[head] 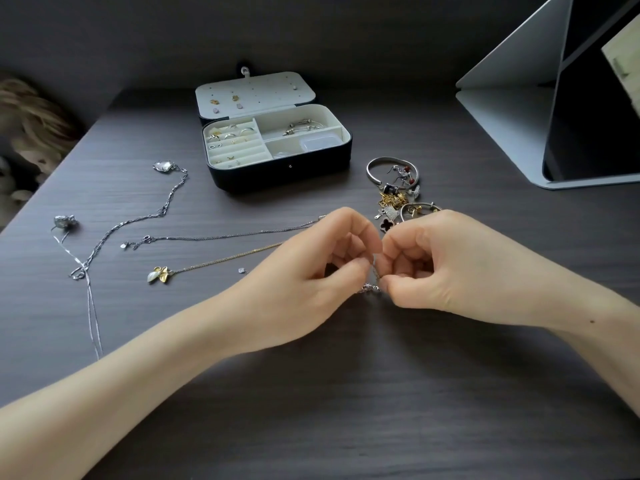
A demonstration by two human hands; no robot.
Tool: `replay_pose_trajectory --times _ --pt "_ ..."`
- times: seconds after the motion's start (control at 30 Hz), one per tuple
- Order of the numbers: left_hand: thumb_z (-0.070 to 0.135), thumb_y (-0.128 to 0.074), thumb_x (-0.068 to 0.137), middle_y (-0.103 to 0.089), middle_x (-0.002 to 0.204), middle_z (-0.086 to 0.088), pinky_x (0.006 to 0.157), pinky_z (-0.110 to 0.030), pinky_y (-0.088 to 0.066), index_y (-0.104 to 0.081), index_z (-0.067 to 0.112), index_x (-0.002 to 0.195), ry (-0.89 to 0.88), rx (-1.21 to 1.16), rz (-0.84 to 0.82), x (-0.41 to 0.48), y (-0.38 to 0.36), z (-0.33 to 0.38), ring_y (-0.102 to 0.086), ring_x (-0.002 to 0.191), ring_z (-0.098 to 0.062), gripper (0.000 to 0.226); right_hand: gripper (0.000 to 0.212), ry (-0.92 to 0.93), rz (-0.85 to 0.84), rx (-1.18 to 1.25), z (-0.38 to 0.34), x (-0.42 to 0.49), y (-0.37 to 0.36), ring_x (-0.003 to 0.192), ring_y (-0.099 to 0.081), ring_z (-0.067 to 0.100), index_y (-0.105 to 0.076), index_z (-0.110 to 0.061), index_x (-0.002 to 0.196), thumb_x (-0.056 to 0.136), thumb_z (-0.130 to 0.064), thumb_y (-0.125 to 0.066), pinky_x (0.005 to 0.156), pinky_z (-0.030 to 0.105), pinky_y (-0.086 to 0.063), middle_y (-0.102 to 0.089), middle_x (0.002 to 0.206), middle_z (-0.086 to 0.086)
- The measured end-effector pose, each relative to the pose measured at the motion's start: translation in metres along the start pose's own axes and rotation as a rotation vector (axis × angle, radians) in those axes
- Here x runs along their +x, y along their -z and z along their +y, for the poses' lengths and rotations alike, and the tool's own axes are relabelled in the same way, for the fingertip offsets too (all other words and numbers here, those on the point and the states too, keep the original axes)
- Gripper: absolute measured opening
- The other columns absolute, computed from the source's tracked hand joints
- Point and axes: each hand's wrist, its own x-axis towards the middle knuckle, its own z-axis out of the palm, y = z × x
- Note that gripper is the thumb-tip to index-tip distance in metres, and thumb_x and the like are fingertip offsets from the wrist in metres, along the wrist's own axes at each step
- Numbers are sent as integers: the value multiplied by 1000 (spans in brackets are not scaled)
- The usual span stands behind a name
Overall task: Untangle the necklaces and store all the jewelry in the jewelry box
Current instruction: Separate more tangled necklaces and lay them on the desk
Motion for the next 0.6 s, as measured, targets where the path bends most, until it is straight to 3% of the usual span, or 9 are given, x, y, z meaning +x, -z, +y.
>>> replay_pose_trajectory --times 0.1,0.2,0.27,0.37,0.53,0.6 --pt "18 -51 85 -58 76 12 66 -19 -42 -53 21 95 -5 -18 27 2 1 -2 -53 67 -8 10 13 -9 7 25 0 0 0 47 -47 1 -63 -20 66 75 -11 -67 49 12 -38 -58 54 -7" --pt "18 -52 83 -58 78 5 71 -39 -47 -53 21 94 18 -41 50 3 3 -3 -57 69 -21 11 3 -59 -10 142 2 1 4 53 -55 6 -67 -18 74 74 -19 -70 58 26 -46 -66 62 1" --pt "17 -51 83 -57 76 9 70 -36 -48 -52 21 93 30 -53 58 4 4 -3 -57 66 -13 11 11 -115 -39 234 3 1 8 56 -56 9 -68 -18 80 72 -24 -71 59 28 -45 -64 60 1" --pt "18 -50 83 -54 74 14 67 -23 -47 -51 23 93 48 -45 53 5 4 -5 -56 62 -9 12 10 -196 -61 355 4 0 15 52 -50 6 -68 -12 86 78 -17 -70 47 14 -38 -58 57 0" --pt "19 -50 82 -55 73 14 67 -24 -46 -53 21 96 75 -73 58 5 5 -5 -56 61 -8 15 30 -208 -98 446 4 -2 20 49 -45 6 -68 -8 93 68 -25 -67 46 15 -36 -59 59 3" --pt "19 -52 83 -55 73 14 67 -24 -46 -53 19 97 81 -83 59 5 5 -5 -56 61 -8 15 30 -194 -128 444 5 -3 21 51 -44 8 -67 -10 95 69 -21 -77 48 16 -38 -62 62 3"
